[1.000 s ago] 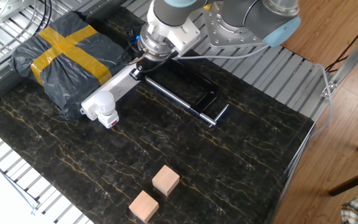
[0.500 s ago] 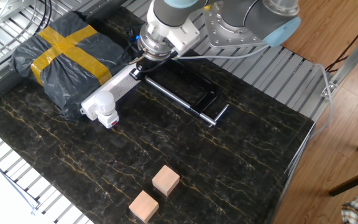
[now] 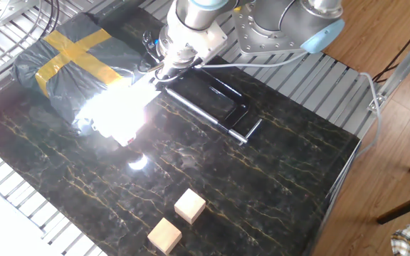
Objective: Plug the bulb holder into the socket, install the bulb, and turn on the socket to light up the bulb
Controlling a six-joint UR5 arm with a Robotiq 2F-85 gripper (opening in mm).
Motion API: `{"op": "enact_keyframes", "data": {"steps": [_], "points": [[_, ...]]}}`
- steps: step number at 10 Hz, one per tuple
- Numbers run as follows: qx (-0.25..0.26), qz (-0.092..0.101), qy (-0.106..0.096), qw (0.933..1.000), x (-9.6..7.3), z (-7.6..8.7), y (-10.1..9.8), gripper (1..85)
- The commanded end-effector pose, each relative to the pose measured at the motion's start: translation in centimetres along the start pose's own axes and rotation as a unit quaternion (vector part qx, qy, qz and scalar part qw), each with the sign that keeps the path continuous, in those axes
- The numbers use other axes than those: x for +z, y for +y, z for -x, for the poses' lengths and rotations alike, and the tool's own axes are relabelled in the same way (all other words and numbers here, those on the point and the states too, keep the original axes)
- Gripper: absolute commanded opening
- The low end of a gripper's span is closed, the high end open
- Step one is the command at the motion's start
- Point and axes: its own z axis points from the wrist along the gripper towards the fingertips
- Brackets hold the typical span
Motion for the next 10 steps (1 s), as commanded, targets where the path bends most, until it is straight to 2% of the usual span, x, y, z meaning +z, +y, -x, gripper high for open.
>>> {"op": "enact_keyframes", "data": {"steps": [1, 2, 5, 7, 10], "points": [[0.006, -0.001, 0.010, 0.9999, -0.2, -0.6, 0.0, 1.3], [0.010, 0.000, 0.019, 0.9998, -0.8, -0.4, 0.1, 1.3], [0.019, 0.003, 0.020, 0.9996, -0.8, 0.0, 0.1, 1.3], [0.023, 0.002, 0.004, 0.9997, 0.3, 0.2, 0.1, 1.3], [0.030, 0.007, 0.003, 0.9995, -1.3, 1.6, 0.1, 1.3]]}}
